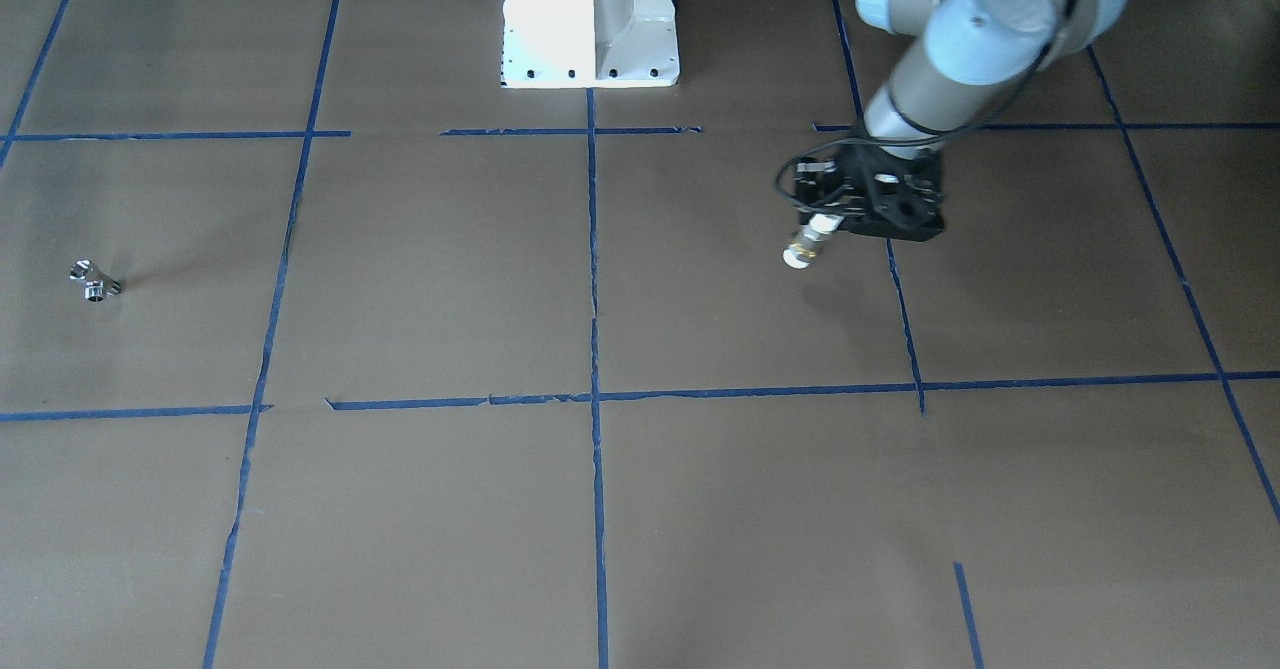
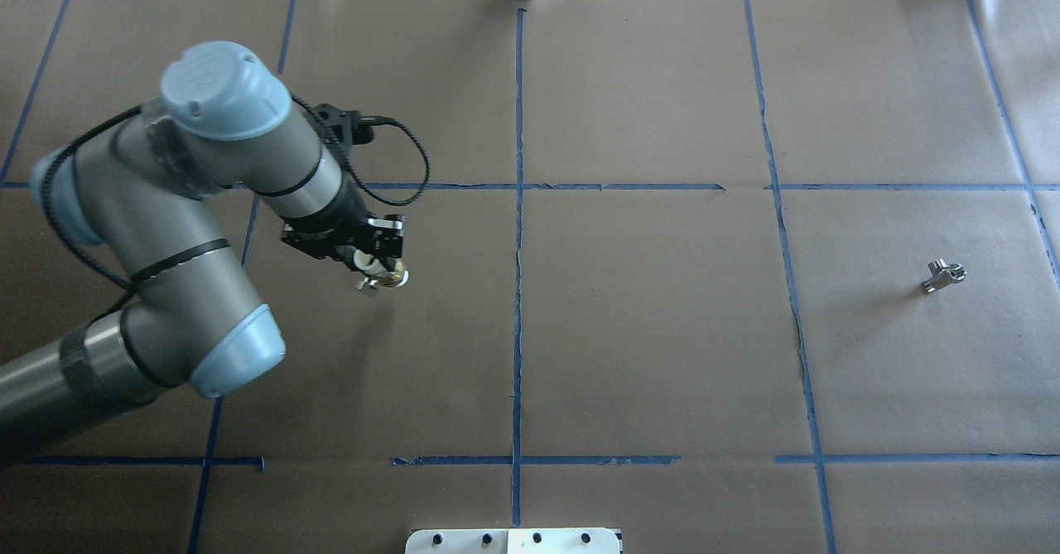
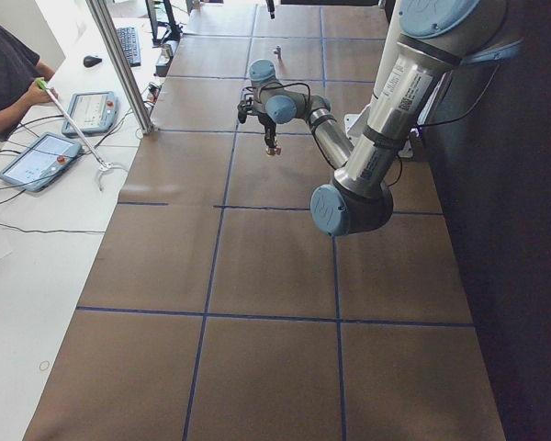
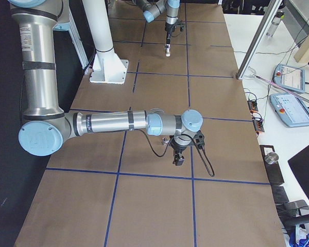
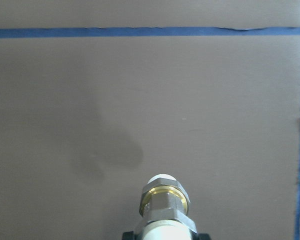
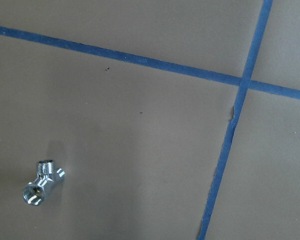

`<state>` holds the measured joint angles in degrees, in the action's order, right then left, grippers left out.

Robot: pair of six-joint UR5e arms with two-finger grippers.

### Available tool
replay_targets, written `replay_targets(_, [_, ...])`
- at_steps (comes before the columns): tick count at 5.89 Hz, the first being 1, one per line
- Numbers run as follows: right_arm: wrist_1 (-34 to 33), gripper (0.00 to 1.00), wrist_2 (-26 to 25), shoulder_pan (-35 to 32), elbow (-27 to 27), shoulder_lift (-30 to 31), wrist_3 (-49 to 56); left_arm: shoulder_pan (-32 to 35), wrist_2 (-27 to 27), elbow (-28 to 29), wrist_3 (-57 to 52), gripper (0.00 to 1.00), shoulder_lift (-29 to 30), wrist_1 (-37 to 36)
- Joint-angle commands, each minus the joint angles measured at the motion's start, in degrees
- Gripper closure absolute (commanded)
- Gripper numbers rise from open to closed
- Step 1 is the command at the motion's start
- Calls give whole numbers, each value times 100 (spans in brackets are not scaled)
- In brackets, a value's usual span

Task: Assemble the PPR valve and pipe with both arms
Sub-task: 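Lift the valve fitting with the left gripper and carry it to table center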

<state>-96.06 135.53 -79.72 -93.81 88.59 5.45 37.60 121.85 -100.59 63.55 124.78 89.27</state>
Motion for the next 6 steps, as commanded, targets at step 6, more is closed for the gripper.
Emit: replay_targets(6, [0,0,0,44,12,0,0,-595,-582,2017,1080,100,2033,-252])
